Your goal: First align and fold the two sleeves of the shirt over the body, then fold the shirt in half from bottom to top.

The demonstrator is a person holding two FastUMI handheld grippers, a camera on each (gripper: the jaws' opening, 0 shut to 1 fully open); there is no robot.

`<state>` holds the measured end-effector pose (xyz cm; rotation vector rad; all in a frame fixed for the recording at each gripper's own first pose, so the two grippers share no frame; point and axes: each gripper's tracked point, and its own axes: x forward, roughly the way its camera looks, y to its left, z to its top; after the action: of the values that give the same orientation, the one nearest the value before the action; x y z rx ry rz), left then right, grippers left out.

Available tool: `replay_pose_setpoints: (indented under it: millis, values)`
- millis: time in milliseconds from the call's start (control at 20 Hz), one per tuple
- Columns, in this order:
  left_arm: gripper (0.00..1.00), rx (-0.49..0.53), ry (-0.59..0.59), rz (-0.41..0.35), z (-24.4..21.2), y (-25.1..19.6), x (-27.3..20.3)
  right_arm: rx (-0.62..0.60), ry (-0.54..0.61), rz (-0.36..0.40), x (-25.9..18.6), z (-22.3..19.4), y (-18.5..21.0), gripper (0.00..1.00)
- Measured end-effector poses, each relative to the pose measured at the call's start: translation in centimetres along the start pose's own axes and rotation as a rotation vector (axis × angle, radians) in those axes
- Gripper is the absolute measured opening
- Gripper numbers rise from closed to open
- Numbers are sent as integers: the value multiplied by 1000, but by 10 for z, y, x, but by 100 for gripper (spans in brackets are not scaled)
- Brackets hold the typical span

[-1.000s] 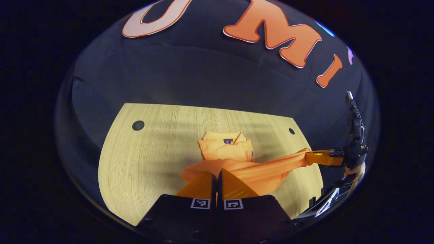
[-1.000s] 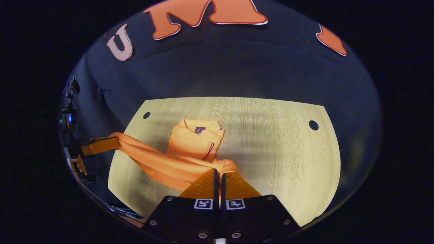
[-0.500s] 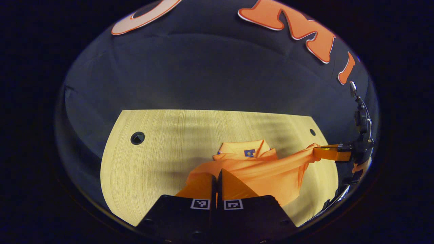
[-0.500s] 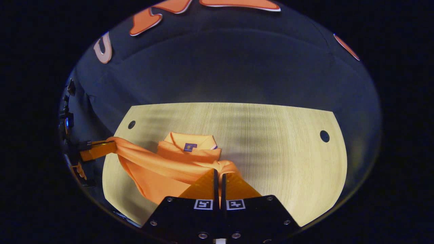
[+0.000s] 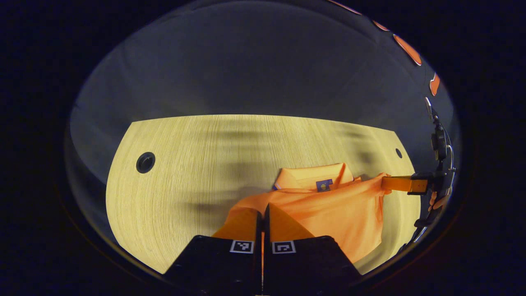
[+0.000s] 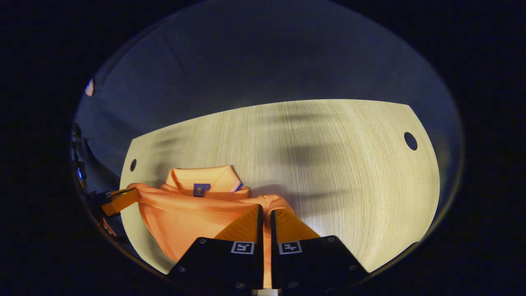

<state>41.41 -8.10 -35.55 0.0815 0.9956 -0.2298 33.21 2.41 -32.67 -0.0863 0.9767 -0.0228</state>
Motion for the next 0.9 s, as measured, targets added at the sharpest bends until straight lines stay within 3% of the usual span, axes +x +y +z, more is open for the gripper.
replay_pose_setpoints:
  millis: [100,150,200,350,400,750,900]
  values:
    - [4,-16,-7,57,3,18,-5,-23,-9,-25,5,-1,-4,13]
    - [4,-27,-10,57,5,21,-10,-19,-4,-15,6,-3,-1,26]
    - [23,-34,-10,57,4,23,-9,-20,-7,-19,5,-2,0,40]
    - [80,-55,-29,54,5,16,-8,-13,-28,-17,-1,4,4,100]
    - [99,-47,-43,69,8,16,-11,-7,-36,-10,-3,6,6,100]
    - [98,-5,-250,130,54,14,-61,-28,-181,-7,-59,33,9,100]
    - [97,13,-343,133,75,8,-117,-53,-275,1,-108,45,14,99]
